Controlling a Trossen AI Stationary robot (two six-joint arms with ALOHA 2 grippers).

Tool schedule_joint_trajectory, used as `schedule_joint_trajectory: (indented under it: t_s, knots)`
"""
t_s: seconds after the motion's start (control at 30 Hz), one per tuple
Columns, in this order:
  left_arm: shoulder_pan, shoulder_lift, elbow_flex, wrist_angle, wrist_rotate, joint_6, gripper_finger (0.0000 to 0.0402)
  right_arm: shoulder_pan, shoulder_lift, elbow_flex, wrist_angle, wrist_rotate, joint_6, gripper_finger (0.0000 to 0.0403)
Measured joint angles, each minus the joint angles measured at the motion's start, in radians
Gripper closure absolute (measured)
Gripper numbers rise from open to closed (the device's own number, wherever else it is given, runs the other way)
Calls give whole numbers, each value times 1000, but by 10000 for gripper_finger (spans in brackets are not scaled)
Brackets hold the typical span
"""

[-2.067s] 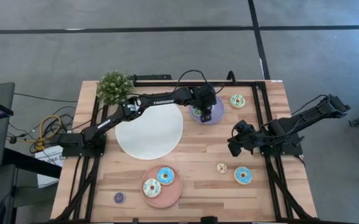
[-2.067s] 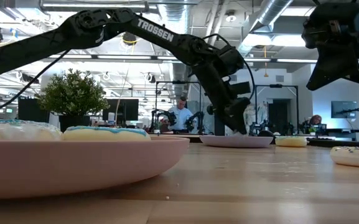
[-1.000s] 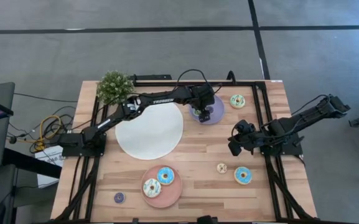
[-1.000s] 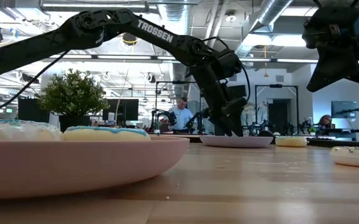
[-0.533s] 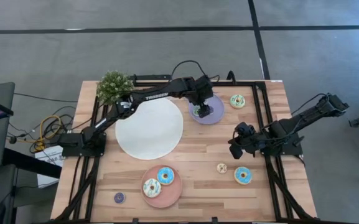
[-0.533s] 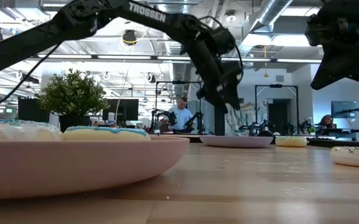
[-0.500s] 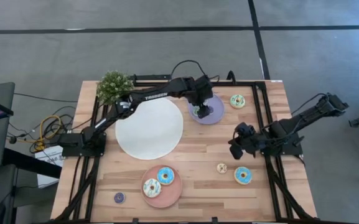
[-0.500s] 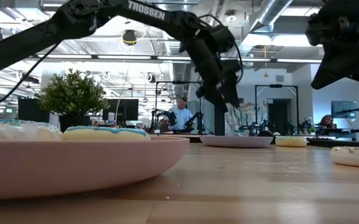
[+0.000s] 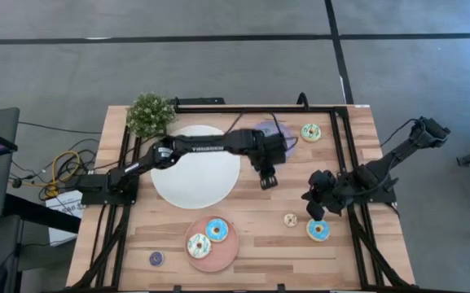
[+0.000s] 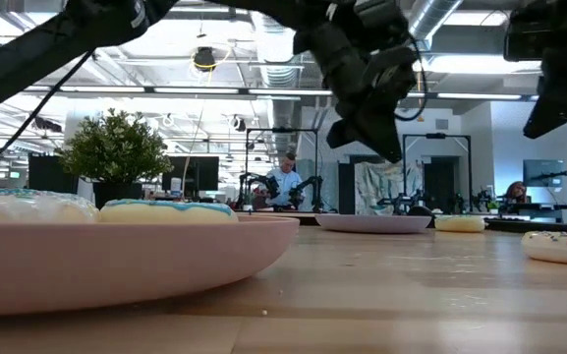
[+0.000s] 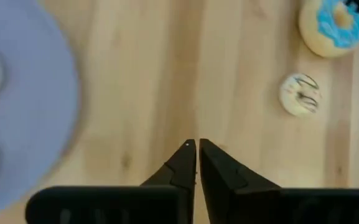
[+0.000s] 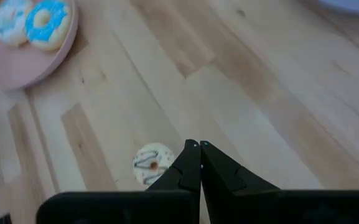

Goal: Pick & Place donuts
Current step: Put the large blue donut on the pink plate

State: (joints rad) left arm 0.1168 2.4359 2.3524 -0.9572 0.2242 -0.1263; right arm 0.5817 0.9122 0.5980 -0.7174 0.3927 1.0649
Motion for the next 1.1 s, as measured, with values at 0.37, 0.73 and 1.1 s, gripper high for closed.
schedule_joint_trajectory:
  t_s: [0.37,0.73,1.1]
  knots:
    - [-206,-42,-168,94,-142,-186,401,86,109,0,45,0,38,402]
    - [-322,-336,-644,409,-284,-361,400,84,231,0,158,0,191,402]
    - [-496,-768,-1294,814,-473,-614,400,81,320,1,391,-45,214,402]
